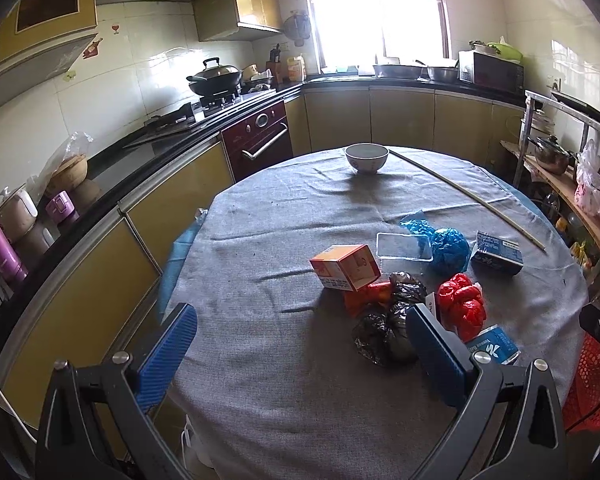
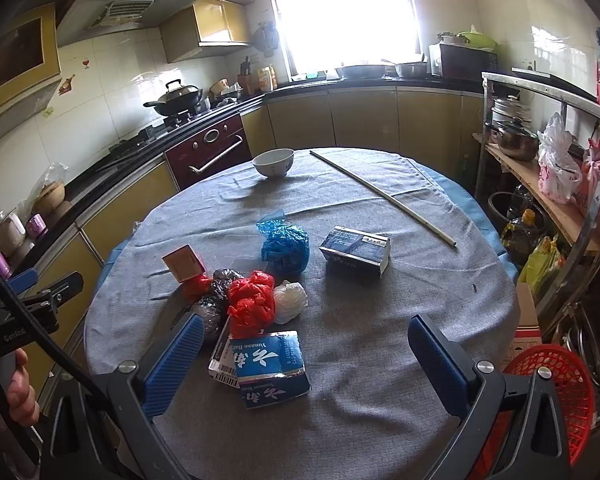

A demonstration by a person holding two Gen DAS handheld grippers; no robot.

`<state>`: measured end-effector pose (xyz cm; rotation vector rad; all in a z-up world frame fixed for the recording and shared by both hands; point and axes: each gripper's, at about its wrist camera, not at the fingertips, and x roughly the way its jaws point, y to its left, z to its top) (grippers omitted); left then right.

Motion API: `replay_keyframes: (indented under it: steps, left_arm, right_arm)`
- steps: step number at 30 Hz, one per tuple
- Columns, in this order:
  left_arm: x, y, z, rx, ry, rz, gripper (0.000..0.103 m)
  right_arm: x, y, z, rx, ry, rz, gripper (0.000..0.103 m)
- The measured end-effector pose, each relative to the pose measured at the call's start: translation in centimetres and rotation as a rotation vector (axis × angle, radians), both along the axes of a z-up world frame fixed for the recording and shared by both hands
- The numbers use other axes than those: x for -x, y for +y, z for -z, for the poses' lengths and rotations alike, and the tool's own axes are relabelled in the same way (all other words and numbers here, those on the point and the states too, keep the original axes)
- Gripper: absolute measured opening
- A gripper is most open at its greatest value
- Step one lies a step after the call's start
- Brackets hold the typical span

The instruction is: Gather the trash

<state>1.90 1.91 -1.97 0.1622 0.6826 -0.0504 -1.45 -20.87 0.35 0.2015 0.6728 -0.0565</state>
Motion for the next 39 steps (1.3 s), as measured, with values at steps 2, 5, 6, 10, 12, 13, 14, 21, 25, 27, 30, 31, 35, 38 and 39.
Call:
replay_keyframes:
  steps: [2, 5, 6, 10, 12, 13, 14, 21, 25, 27, 30, 31, 35, 38, 39]
  left_arm:
    - [0.0, 0.1, 0.0, 0.002, 0.001, 0.001, 0.103]
    - [0.0, 0.1, 0.0, 0.003, 0.001, 0.001, 0.103]
    - [0.0, 0.1, 0.0, 0.004, 0.002, 0.002, 0.103]
    - [-0.1, 0.1, 0.0, 0.005, 0.004, 0.007, 0.103]
    - [-0.1, 0.1, 0.0, 0.006, 0.005, 0.008, 0.103]
    - [-0.1, 0.1, 0.0, 0.007, 0.005, 0.009, 0.103]
    - [-0.1, 0.1, 0.1, 0.007, 0.006, 0.009, 0.103]
    - [-0.4, 0.4, 0.3, 0.015, 0.010, 0.007, 0.103]
    - [-0.5, 0.8, 0.5, 0.020, 0.015, 0.006, 0.103]
    - [-0.6, 0.9, 0.6, 0.022, 0.017, 0.006, 0.103]
    - [-0.8, 1.0, 0.7, 0.026, 0.021, 0.006, 0.103]
    - [-0.8, 1.1, 0.8, 0.027, 0.023, 0.005, 0.103]
    - [-1.1, 1.3, 1.0, 0.031, 0.031, 0.004, 0.103]
    - [-1.3, 1.6, 1.3, 0.032, 0.036, 0.003, 0.103]
    - [-1.4, 1.6, 1.4, 0.034, 0.041, 0.003, 0.103]
  right_arm:
    - [0.0, 0.2, -0.1, 0.004, -0.012, -0.004, 0.103]
    - [-0.1, 0.5, -0.1, 0.019, -0.020, -0.009, 0.103]
    - [-0.1, 0.5, -0.1, 0.019, -0.022, -0.010, 0.103]
    - [-0.1, 0.6, -0.1, -0.001, -0.025, -0.010, 0.103]
    - [-0.2, 0.6, -0.1, -0.005, -0.020, -0.012, 0.103]
    - [-0.3, 0.7, -0.1, -0.006, -0.017, -0.013, 0.103]
    - [-0.3, 0.8, 0.0, -0.005, -0.016, -0.014, 0.103]
    - [-0.5, 1.3, 0.1, 0.005, 0.004, -0.019, 0.103]
    - [-0.6, 1.5, 0.2, 0.018, 0.019, -0.021, 0.103]
    - [-0.7, 1.7, 0.2, 0.022, 0.025, -0.021, 0.103]
    - [-0.9, 1.9, 0.3, 0.020, 0.029, -0.024, 0.103]
    - [-1.0, 2.0, 0.4, 0.021, 0.032, -0.025, 0.103]
    - [-1.3, 2.3, 0.6, 0.022, 0.041, -0.030, 0.103]
    - [-1.6, 2.5, 0.9, 0.020, 0.045, -0.034, 0.103]
    - [-1.7, 2.6, 1.0, 0.017, 0.051, -0.037, 0.103]
